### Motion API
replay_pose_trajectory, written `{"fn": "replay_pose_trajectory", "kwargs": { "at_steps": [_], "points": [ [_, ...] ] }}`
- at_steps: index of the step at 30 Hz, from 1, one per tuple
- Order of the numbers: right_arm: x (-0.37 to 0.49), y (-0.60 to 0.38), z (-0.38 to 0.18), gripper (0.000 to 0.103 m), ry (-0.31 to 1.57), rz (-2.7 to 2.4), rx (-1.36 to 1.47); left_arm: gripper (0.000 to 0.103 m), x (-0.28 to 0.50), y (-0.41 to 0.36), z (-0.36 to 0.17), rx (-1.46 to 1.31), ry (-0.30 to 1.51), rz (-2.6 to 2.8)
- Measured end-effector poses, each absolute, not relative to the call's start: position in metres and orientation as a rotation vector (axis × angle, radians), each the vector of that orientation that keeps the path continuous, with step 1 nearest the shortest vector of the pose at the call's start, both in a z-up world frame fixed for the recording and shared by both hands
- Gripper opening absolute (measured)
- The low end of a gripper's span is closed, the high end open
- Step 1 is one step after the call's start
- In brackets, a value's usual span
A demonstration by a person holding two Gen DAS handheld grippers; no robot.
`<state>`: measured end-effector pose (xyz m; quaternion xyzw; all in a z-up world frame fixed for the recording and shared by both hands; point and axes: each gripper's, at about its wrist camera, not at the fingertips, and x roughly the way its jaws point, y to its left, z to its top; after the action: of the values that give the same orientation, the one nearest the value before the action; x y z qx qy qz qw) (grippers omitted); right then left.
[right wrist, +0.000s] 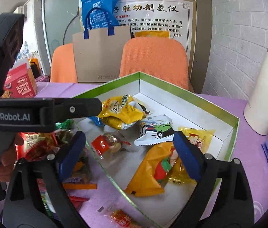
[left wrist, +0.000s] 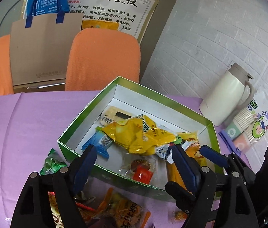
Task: Organize snacks
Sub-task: 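Move both tools back over the snack pile, then grasp the red twist pack with the right tool while the left grasps the orange pastry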
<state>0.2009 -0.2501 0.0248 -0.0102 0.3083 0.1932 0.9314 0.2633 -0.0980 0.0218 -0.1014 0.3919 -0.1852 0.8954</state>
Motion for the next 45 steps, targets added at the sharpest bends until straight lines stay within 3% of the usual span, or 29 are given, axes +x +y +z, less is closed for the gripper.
{"fn": "replay_pose_trajectory", "kwargs": {
  "at_steps": [7,13,25,34,38,45],
  "points": [
    [0.157,-0.268,0.048,0.102,0.566,0.402,0.035,0.083,0.227,-0.089,0.044,-0.193,0.802,-0.397],
    [0.103,-0.283,0.047,0.102,0.534,0.442,0.036,0.083,0.172,-0.074,0.047,-0.190,0.823,-0.391],
    [0.071,-0.291,0.002,0.102,0.679,0.414,0.047,0.083,0.070,-0.076,-0.005,-0.190,0.899,-0.479],
    [0.105,-0.265,-0.005,0.102,0.730,0.507,-0.089,0.080,0.053,-0.090,-0.031,-0.174,0.959,-0.525],
    [0.124,-0.247,-0.009,0.077,0.736,0.518,-0.157,0.069,0.056,-0.091,-0.036,-0.174,0.956,-0.530],
    [0.147,-0.243,-0.029,0.069,0.843,0.473,-0.190,0.065,0.063,-0.089,-0.041,-0.208,0.973,-0.531]
  ]
}}
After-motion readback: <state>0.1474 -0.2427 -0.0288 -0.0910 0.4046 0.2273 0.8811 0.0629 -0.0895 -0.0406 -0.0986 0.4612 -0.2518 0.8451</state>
